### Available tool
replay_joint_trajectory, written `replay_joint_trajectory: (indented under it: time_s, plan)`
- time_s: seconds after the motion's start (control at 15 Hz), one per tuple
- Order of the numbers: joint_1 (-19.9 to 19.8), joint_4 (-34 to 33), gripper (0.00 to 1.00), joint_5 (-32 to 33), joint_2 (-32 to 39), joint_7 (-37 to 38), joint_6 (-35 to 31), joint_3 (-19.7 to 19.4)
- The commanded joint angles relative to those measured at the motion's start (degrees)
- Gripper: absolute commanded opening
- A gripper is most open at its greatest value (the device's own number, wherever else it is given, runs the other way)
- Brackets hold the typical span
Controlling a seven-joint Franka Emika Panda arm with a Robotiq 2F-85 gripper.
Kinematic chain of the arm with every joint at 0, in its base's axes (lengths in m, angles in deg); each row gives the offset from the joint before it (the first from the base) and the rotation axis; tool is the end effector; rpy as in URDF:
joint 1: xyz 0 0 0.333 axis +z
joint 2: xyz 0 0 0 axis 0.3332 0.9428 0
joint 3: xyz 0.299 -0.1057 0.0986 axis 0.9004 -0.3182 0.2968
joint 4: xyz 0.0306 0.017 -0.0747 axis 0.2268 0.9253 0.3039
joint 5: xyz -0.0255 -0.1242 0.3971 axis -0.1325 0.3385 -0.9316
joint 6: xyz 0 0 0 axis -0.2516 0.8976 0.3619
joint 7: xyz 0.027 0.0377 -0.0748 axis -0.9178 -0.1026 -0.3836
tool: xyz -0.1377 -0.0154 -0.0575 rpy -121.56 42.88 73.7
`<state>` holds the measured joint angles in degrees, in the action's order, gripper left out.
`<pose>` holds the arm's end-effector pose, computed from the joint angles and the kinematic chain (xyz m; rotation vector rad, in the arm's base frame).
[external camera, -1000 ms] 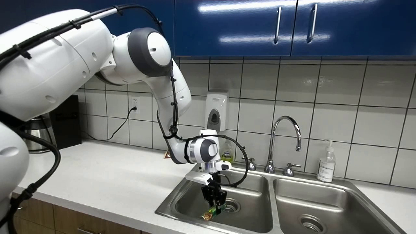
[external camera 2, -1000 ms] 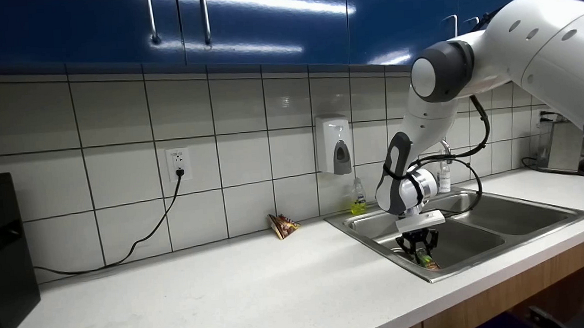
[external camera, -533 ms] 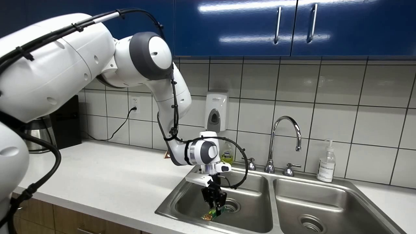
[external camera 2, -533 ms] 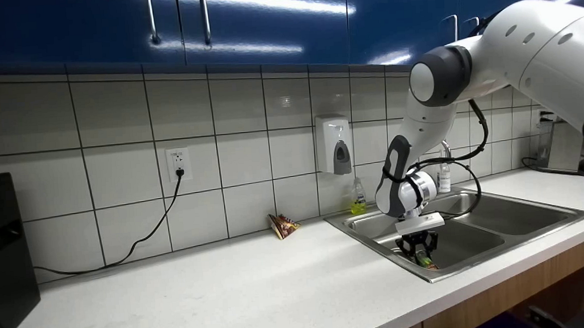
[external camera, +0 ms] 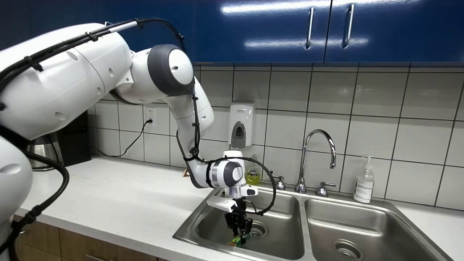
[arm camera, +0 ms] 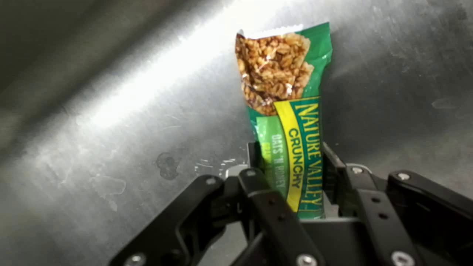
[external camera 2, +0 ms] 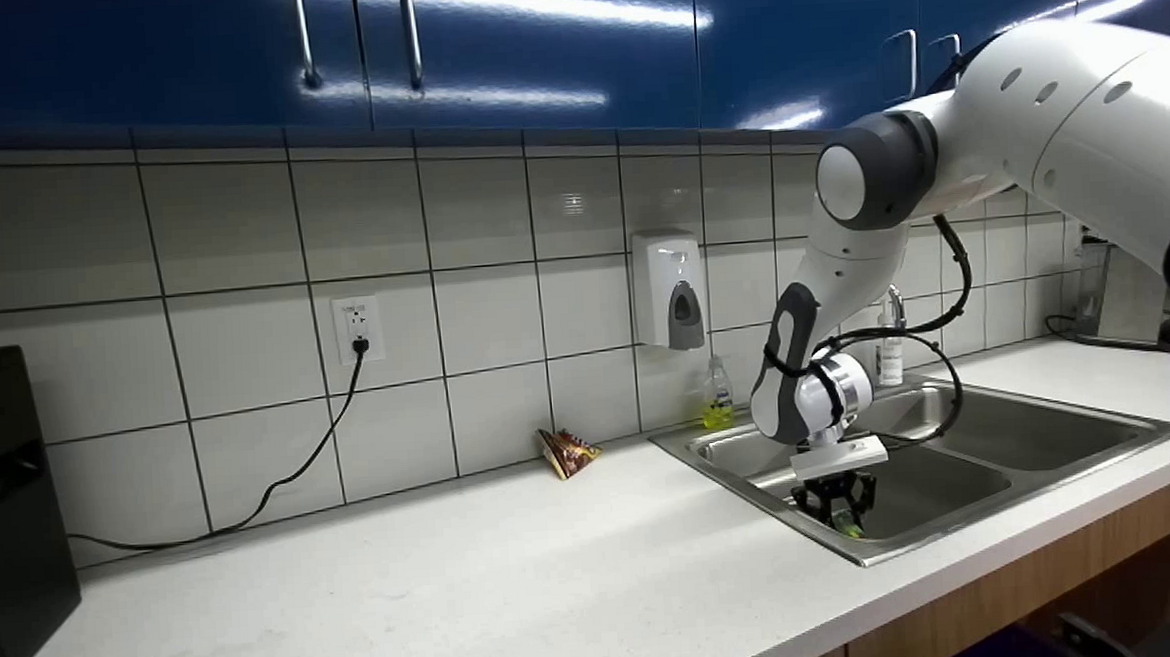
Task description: Put the chocolate bar inside the sink
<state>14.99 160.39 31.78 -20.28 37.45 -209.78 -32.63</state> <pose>0.6144 -0.2118 -0.0005 2.8164 -0.7131 -0.1486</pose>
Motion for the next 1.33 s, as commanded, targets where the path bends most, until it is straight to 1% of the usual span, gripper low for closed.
replay_joint_trajectory:
  time_s: [0.0, 0.8, 0.87, 0.93, 1.07, 1.2, 1.27]
  plan:
    - [0.1, -2.6, 0.15, -1.3, 1.9, 0.3, 0.7, -0.2]
    - [0.2, -5.3, 0.15, -1.5, 4.3, 0.5, 1.6, -0.5]
    - [0.2, -5.3, 0.65, -1.5, 4.3, 0.5, 1.8, -0.5]
    - [0.3, -5.2, 0.66, -1.3, 4.3, 0.5, 1.8, -0.6]
    - [0.2, -5.1, 0.79, -1.4, 4.2, 0.5, 1.7, -0.6]
    - [0.3, -4.9, 0.95, -1.5, 3.9, 0.6, 1.5, -0.7]
    - [0.2, -4.7, 0.99, -1.5, 3.7, 0.5, 1.4, -0.7]
